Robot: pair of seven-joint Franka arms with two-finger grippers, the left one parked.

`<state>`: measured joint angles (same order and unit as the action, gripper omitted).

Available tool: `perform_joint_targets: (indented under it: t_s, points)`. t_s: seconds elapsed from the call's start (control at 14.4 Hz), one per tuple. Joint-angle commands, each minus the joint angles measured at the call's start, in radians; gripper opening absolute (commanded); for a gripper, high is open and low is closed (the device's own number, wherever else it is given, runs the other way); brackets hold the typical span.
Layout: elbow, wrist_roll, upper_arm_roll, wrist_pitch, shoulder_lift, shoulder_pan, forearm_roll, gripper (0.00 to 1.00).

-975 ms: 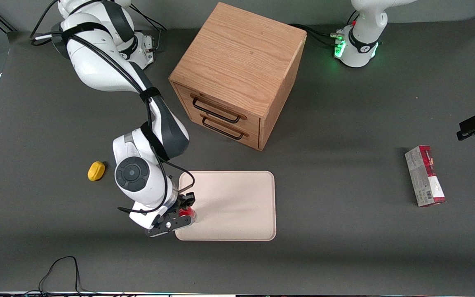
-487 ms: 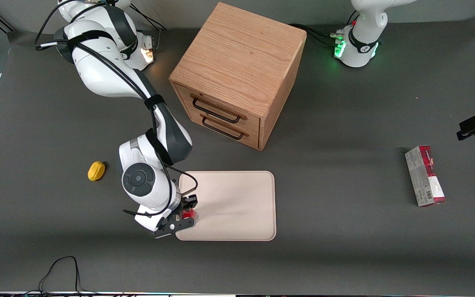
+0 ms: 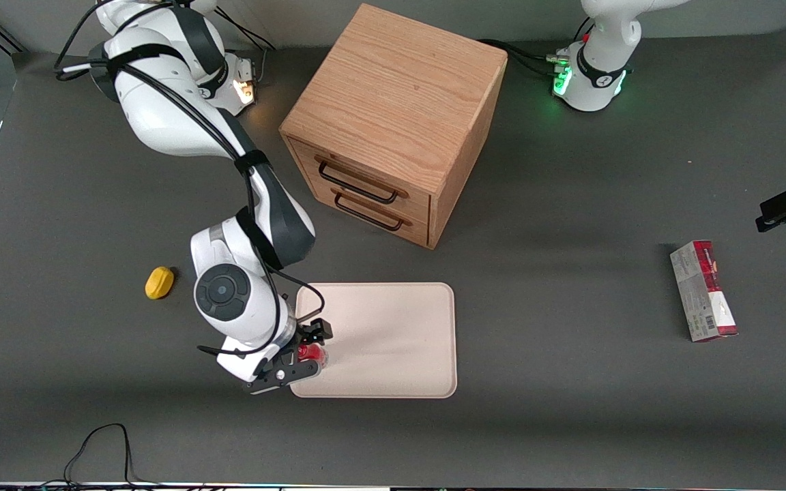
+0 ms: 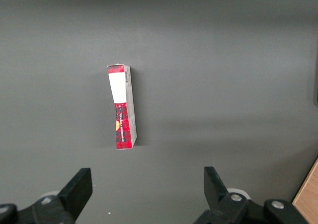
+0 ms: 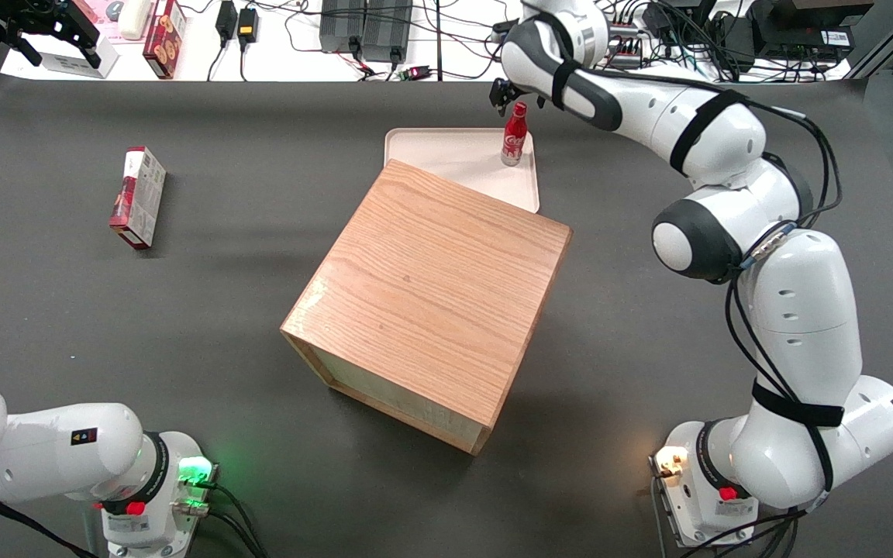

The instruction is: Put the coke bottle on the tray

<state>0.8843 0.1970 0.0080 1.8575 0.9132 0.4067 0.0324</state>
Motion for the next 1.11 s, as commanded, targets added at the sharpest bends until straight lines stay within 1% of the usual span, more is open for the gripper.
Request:
perform_joint_targets:
  t_s: [0.0,0.28,0.42,0.63,0.7,0.77,0.84,0.91,1.04]
  points:
    - [0.010,0.087,0.006,-0.134,-0.103,-0.002,0.011,1.00]
    - [0.013,0.122,-0.002,-0.349,-0.232,-0.002,0.017,1.00]
    - [0.056,0.122,-0.005,-0.409,-0.313,-0.005,0.020,1.00]
    - [0.232,0.116,-0.051,-0.412,-0.479,-0.008,0.009,1.00]
    - [0.275,0.111,-0.062,-0.408,-0.522,-0.023,0.007,1.00]
    - [0.309,0.110,-0.063,-0.400,-0.563,-0.058,-0.014,1.00]
    - [0.349,0.101,-0.062,-0.383,-0.606,-0.104,-0.058,1.00]
    - [0.399,0.076,-0.063,-0.365,-0.650,-0.135,-0.075,1.00]
    - [0.516,0.012,-0.062,-0.310,-0.739,-0.184,-0.078,1.00]
